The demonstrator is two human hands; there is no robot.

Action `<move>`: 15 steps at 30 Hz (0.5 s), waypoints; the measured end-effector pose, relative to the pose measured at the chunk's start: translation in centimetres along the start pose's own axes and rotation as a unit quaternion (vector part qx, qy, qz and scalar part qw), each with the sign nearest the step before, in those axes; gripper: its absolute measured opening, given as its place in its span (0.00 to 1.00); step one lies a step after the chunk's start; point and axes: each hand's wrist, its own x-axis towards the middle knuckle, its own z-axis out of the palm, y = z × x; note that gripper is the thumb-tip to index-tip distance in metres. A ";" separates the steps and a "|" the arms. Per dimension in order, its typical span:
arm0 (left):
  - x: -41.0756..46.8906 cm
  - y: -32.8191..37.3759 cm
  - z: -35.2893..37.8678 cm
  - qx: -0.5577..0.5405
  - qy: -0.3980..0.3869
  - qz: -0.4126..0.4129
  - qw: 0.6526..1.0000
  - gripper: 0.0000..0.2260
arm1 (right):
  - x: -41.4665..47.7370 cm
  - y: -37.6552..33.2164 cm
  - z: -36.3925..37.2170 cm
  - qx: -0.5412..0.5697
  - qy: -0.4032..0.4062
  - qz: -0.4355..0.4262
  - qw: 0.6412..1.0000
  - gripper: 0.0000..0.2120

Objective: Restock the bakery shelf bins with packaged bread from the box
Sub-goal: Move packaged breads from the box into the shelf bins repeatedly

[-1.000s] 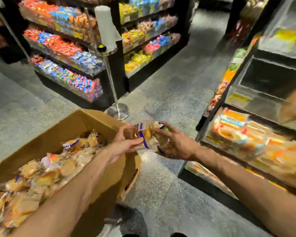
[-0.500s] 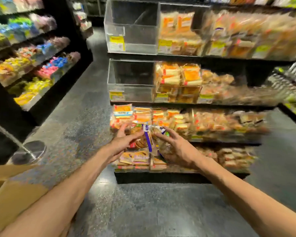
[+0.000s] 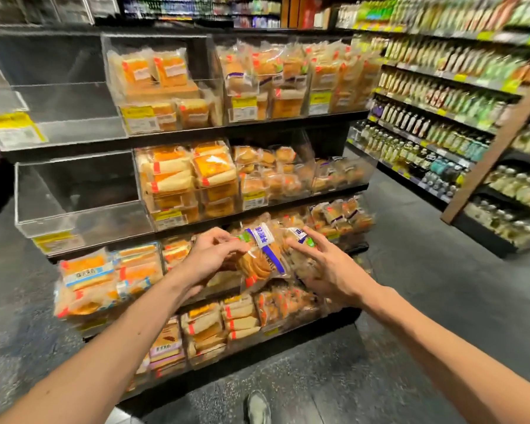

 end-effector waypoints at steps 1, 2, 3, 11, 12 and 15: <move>1.8 0.4 1.1 -0.006 -0.005 0.003 1.000 0.11 | 0.6 1.9 -0.4 -0.004 0.002 0.004 1.000 0.41; 3.4 0.7 2.1 -0.010 -0.007 0.002 1.000 0.11 | 1.3 3.6 -0.7 -0.009 0.002 0.011 1.000 0.41; 5.4 0.9 3.1 -0.013 -0.012 0.002 1.000 0.12 | 2.0 5.2 -1.2 -0.017 0.005 0.016 1.000 0.41; 20.4 5.8 12.5 -0.059 -0.080 -0.049 0.994 0.19 | 8.9 18.1 -7.5 -0.044 0.018 0.089 0.995 0.39; 22.0 6.4 13.6 -0.066 -0.090 -0.051 0.992 0.22 | 9.6 19.7 -8.1 -0.044 0.017 0.095 0.994 0.39; 26.1 7.9 16.9 -0.082 -0.108 -0.048 0.990 0.24 | 10.7 24.1 -9.5 -0.039 0.016 0.118 0.992 0.39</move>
